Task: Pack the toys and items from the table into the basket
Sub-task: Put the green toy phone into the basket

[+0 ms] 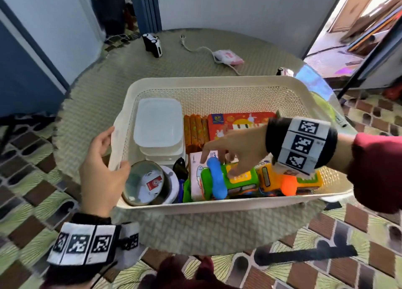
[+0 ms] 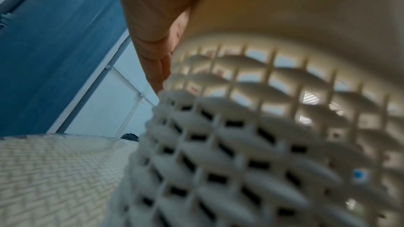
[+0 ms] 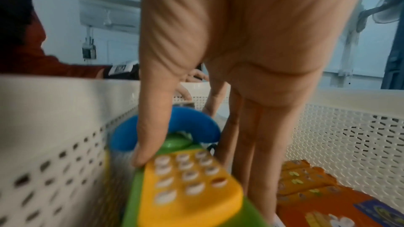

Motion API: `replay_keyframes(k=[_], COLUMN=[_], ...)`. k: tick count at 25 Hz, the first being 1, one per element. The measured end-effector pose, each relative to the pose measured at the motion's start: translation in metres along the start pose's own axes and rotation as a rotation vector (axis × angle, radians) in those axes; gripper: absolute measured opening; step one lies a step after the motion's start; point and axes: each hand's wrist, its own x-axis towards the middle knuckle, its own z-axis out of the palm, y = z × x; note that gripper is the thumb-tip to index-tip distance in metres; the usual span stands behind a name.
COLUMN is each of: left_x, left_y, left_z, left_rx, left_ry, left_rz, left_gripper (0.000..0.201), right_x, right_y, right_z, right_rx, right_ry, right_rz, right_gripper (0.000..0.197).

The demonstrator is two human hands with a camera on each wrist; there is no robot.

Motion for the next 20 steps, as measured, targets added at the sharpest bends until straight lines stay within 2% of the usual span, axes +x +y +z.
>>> replay_keyframes(k=[4, 8, 12, 15, 20], left_x=[0.0, 0.0, 0.0, -0.001, 0.0], left_y=[-0.001, 0.0, 0.0, 0.0, -0.001], left_z=[0.0, 0.001, 0.001, 0.0, 0.001], left_rx=[0.003, -0.015, -0.014, -0.048, -0.059], left_ry=[0.014, 0.012, 0.011, 0.012, 0.002], left_rz=[-0.003, -0.011, -0.014, -0.02, -0.022], left_gripper=[0.068, 0.07, 0.071, 0.071, 0.072], right_x=[0.004, 0.011, 0.008, 0.001, -0.001], right_y=[-0.003, -0.004, 0.001, 0.004, 0.004], right_z=[-0.011, 0.005, 0.005, 0.007, 0.007], right_rx=[0.088, 0.02, 0.03, -0.074, -0.121], right_ry=[0.011, -0.151, -0.141, -0.142, -0.177], right_rz=[0.054, 0.107, 0.052, -0.019, -0.009], right_gripper=[0.06, 0.065, 0.062, 0.068, 0.072])
